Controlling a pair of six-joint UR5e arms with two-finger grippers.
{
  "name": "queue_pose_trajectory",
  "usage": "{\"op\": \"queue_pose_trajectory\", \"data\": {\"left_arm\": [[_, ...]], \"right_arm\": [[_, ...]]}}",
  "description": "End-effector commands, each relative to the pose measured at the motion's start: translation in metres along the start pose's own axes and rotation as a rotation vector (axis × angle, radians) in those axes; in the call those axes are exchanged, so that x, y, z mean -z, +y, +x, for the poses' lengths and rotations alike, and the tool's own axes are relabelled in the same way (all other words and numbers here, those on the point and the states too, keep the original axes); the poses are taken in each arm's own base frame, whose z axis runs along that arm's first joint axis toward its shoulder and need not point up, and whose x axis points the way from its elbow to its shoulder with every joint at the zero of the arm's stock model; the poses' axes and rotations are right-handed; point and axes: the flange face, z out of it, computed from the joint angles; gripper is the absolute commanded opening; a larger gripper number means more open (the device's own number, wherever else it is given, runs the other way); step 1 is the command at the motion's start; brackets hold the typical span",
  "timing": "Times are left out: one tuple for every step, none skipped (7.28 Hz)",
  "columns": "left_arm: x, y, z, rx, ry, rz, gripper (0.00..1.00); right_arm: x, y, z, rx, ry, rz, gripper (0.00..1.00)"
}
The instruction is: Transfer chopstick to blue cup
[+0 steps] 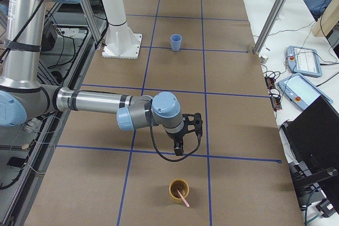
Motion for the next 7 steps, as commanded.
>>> {"op": "queue_pose_trajectory", "data": {"left_arm": [[-0.024,0.063,-0.131,0.013,-0.006,0.000,0.99],[-0.024,0.085,-0.141,0.027,-0.009,0.010,0.99],[-0.026,0.101,-0.140,0.030,-0.009,0.009,0.99],[-0.028,0.104,-0.141,0.033,-0.008,0.006,0.99],[-0.030,0.107,-0.142,0.035,-0.007,0.003,0.99],[-0.033,0.114,-0.143,0.036,-0.005,-0.001,0.99],[-0.033,0.119,-0.142,0.036,-0.005,-0.001,0.99]], "right_arm": [[0.009,0.033,0.036,-0.058,0.079,0.012,1.00],[0.010,0.038,0.044,-0.075,0.099,0.017,1.00],[0.001,0.039,0.055,-0.111,0.108,0.001,0.99],[-0.009,0.039,0.065,-0.165,0.108,-0.011,0.98],[-0.009,0.036,0.067,-0.242,0.119,0.013,0.98],[-0.018,0.038,0.082,-0.326,0.177,0.081,0.98],[-0.036,0.030,0.102,-0.336,0.185,0.140,0.97]]}}
